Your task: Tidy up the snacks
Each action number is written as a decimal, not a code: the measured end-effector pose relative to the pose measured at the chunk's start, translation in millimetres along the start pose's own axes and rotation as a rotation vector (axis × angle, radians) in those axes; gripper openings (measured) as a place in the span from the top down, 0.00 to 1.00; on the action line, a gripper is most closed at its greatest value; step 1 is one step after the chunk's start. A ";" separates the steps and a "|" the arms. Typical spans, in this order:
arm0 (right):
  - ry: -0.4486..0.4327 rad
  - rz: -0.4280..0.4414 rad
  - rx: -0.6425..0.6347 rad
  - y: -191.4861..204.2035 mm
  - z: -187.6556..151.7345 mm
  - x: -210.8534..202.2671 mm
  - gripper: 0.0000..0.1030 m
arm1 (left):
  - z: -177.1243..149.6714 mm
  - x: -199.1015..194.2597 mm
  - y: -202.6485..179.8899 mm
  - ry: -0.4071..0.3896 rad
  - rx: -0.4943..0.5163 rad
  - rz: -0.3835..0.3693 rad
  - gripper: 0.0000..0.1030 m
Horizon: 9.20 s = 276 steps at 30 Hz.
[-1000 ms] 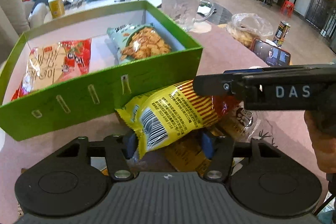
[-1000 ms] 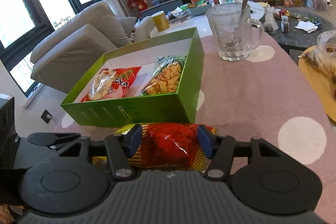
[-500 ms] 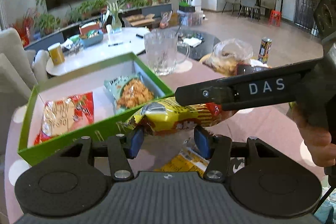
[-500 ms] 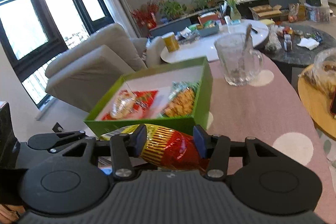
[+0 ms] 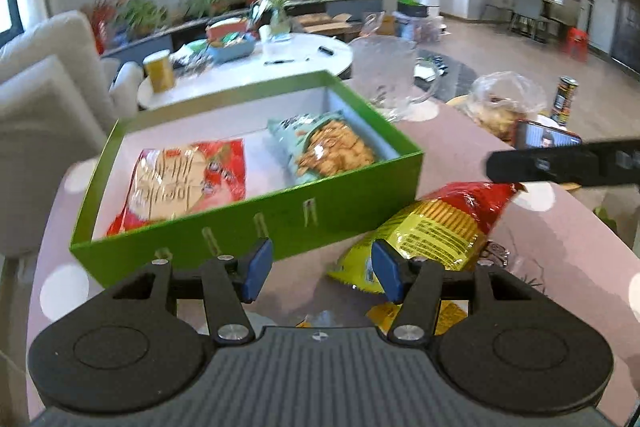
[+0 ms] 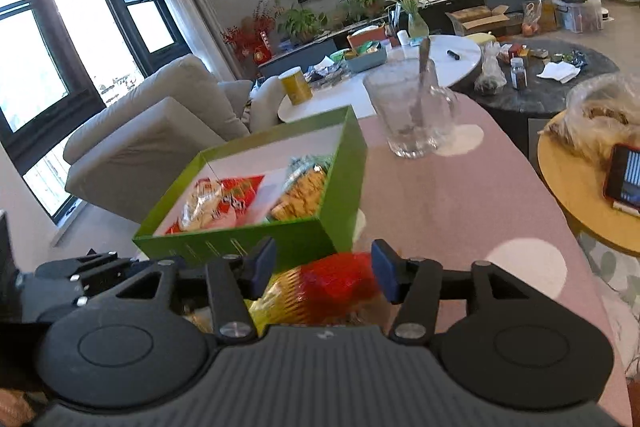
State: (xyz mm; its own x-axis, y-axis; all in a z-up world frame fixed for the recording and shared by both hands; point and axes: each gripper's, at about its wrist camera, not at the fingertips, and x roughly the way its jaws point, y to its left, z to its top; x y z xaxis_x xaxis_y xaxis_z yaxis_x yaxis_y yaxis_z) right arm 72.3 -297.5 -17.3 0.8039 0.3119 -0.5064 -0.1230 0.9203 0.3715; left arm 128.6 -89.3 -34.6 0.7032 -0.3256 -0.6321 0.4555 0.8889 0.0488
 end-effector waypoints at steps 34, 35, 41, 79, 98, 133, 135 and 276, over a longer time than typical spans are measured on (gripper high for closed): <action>0.013 0.020 -0.149 -7.5 -11.7 20.1 0.40 | 7.5 9.3 -14.8 -0.078 0.126 0.072 0.36; 0.012 0.019 -0.146 -8.1 -10.9 22.6 0.40 | 4.9 9.8 -17.5 -0.072 0.139 0.052 0.36; 0.009 0.050 -0.110 -7.7 -11.0 25.0 0.41 | -1.8 27.6 -33.3 -0.031 0.205 0.014 0.45; -0.123 0.151 -0.167 35.5 75.1 86.7 0.42 | 106.0 59.2 43.6 -0.141 0.089 0.141 0.50; -0.129 0.050 -0.118 8.1 63.4 112.2 0.41 | 99.5 98.2 56.0 -0.108 0.084 0.241 0.29; 0.023 0.115 -0.348 77.4 -40.8 -8.3 0.41 | -51.1 -96.7 55.3 -0.091 -0.143 0.192 0.17; 0.047 0.124 -0.360 79.6 -46.2 -10.0 0.41 | -56.7 -103.6 51.9 -0.089 -0.139 0.165 0.17; 0.057 0.037 -0.155 101.6 52.1 158.2 0.61 | 67.8 79.1 155.8 -0.102 0.058 0.297 0.41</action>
State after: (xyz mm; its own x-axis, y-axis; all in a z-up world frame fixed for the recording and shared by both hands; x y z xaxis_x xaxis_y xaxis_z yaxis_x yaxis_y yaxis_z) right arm 217.2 -167.0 -19.1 0.7637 0.3549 -0.5393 -0.2434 0.9320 0.2687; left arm 292.2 1.6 -24.6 0.8598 -0.0878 -0.5031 0.2506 0.9309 0.2657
